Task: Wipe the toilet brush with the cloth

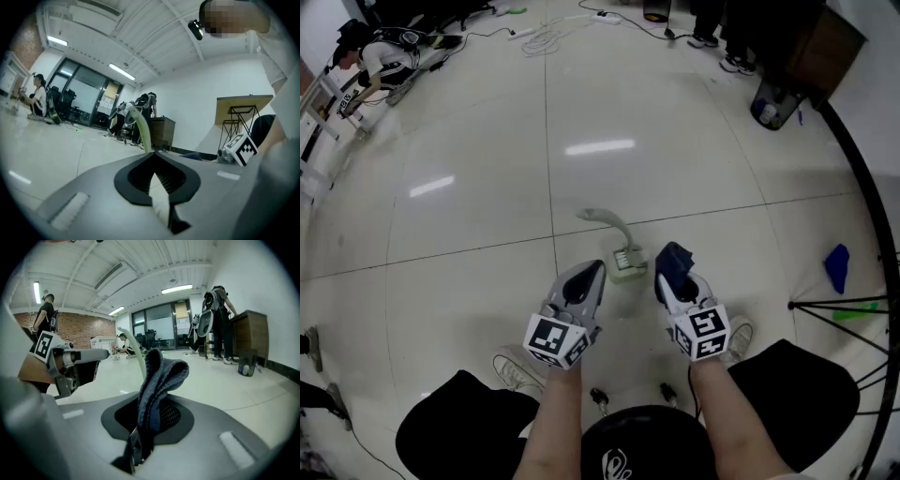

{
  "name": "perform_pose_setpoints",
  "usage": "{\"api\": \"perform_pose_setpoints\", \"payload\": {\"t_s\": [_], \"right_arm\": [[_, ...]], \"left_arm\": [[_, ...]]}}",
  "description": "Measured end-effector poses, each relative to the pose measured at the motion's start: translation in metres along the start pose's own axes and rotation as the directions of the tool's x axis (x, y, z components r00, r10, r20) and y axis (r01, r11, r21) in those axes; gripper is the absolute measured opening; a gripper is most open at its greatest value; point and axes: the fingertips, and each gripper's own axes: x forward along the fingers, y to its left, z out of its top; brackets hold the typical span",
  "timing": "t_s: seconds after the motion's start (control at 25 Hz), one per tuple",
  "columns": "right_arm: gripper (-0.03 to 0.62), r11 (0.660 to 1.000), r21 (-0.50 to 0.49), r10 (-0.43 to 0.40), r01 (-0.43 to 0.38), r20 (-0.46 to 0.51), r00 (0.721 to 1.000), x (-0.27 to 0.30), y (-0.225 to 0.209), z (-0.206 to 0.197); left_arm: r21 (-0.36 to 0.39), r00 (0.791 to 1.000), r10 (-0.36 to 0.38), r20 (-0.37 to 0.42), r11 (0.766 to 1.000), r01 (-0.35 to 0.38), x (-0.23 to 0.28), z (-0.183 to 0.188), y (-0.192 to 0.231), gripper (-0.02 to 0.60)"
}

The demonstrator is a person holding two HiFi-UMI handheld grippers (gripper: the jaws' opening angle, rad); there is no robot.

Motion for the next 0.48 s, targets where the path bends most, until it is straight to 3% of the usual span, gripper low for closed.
{"api": "perform_pose_setpoints", "payload": {"t_s": [0.28, 0.48], "right_arm": [[0.061, 0.991, -0.031, 0.123, -0.128, -0.137, 0.983, 0.057, 0.026, -0.084], [0.061, 0.959, 0.023, 0.281, -0.282, -0.198, 0.939, 0.082, 0.059, -0.122]], "left_arm": [[-0.028, 0.986, -0.058, -0.158, 0.998, 0.055, 0.041, -0.092, 0.032, 0.006], [-0.079, 0.963, -0.099, -0.249, 0.994, 0.081, 0.057, -0.141, 0.041, 0.006]]}}
